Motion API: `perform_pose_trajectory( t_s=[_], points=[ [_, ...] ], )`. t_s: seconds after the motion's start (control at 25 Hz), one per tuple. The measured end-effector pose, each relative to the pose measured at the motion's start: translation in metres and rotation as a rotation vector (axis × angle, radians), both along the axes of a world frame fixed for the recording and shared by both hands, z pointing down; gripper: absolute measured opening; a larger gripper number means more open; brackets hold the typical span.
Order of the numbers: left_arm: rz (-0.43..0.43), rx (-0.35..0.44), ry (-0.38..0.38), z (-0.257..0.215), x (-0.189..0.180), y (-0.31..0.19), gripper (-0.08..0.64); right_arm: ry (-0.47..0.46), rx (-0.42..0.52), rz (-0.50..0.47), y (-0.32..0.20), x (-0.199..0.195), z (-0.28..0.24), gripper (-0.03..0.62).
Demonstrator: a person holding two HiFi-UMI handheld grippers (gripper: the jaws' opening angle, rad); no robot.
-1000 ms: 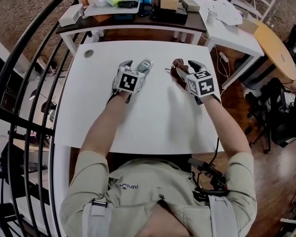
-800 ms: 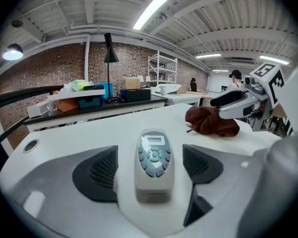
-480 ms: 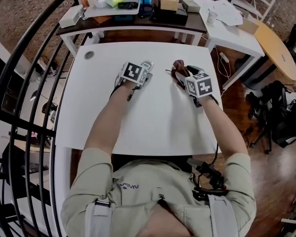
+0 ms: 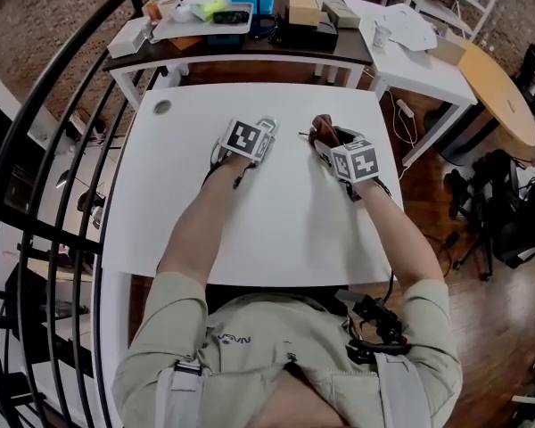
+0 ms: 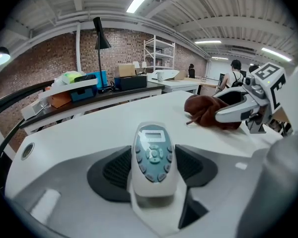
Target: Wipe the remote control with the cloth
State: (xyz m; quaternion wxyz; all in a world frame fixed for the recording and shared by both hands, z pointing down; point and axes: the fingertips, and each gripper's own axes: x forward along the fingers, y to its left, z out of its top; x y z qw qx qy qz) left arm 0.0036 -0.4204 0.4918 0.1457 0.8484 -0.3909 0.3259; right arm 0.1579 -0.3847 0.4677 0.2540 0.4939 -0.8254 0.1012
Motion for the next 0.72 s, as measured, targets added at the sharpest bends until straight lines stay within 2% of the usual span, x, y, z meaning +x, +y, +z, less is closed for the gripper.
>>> perform_pose_trajectory(
  t_s=[0.16, 0.2, 0.28, 0.4, 0.52, 0.72],
  points=[
    [-0.017, 0.055, -0.008, -0.003, -0.002, 0.002, 0.285, 0.016, -0.032, 0.031, -0.002, 0.006, 0.011, 0.233],
    [-0.022, 0.064, -0.001, -0.004, -0.003, 0.003, 0.285, 0.022, -0.037, 0.04, -0.002, 0.007, 0.012, 0.179],
    [-0.027, 0.08, 0.03, -0.008, -0.003, 0.009, 0.285, 0.052, -0.017, 0.043, -0.001, 0.007, 0.01, 0.135],
    [-0.011, 0.132, 0.038, -0.017, -0.003, 0.022, 0.285, 0.118, 0.083, 0.021, 0.001, 0.006, -0.006, 0.12],
    [0.053, 0.204, 0.064, -0.037, 0.008, 0.04, 0.285, 0.151, 0.204, -0.029, 0.007, -0.005, -0.04, 0.114],
    [0.121, 0.36, 0.068, -0.079, 0.02, 0.071, 0.285, 0.095, 0.374, -0.098, 0.04, -0.04, -0.107, 0.107]
  ],
)
